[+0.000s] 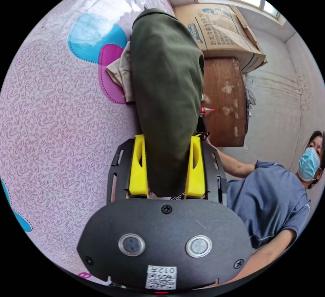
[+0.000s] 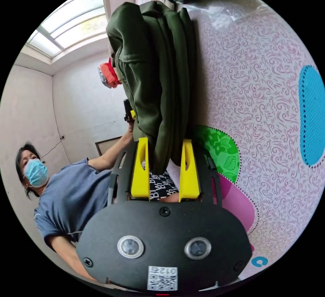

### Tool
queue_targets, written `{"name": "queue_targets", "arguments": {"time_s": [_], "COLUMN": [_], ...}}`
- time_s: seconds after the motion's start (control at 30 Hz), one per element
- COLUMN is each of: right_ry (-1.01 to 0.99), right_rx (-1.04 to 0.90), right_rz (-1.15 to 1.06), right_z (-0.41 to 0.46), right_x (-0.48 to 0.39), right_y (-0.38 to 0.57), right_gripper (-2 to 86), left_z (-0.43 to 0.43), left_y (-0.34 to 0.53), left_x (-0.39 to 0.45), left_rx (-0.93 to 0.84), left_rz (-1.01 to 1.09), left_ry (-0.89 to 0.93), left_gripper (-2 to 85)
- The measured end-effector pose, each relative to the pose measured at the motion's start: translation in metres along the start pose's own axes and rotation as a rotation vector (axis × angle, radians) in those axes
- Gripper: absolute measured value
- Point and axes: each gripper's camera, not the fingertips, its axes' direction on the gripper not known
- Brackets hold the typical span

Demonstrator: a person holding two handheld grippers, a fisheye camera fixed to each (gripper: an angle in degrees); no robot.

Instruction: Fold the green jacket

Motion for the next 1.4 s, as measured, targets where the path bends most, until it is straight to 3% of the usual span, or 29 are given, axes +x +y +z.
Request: {"name": "queue_targets", "arguments": {"time_s": [0.13,0.3,0.47,0.9,1.1,1.4], "right_ry": [-0.066,-0.083,0.014,0.080,0.064,-0.094], "right_rx": [0.143,0.077,-0.017,0.114,0.169,0.205], "right_rz": [-0.076,-0.124,-0.168,-0.363,-0.537,-0.744], "right_z": [0.001,0.025,0.058,0.089,0.114,0.190], "right_x": [0.008,0.014,0.002,-0.083,-0.163,-0.319], "right_y": [-0.012,-0.055,-0.100,-0.114,-0.175,-0.420], "right_gripper": [18.9,20.1,12.9,7.7,7.7,7.9], "left_z": [0.002,0.006,0.014,-0.007,-0.068,-0.269], "left_y": [-0.007,-0.023,-0.039,-0.050,-0.075,-0.187], "left_x": [0.008,0.024,0.049,0.204,0.297,0.423], "left_rx": [0.010,-0.022,-0.046,0.050,0.101,0.238], "left_rz": [0.006,0.010,0.022,0.155,0.303,0.422], "left_ry": [0.049,0.073,0.072,-0.059,-0.142,-0.375], "left_gripper": [15.9,15.9,16.1,16.3,16.3,16.1]}}
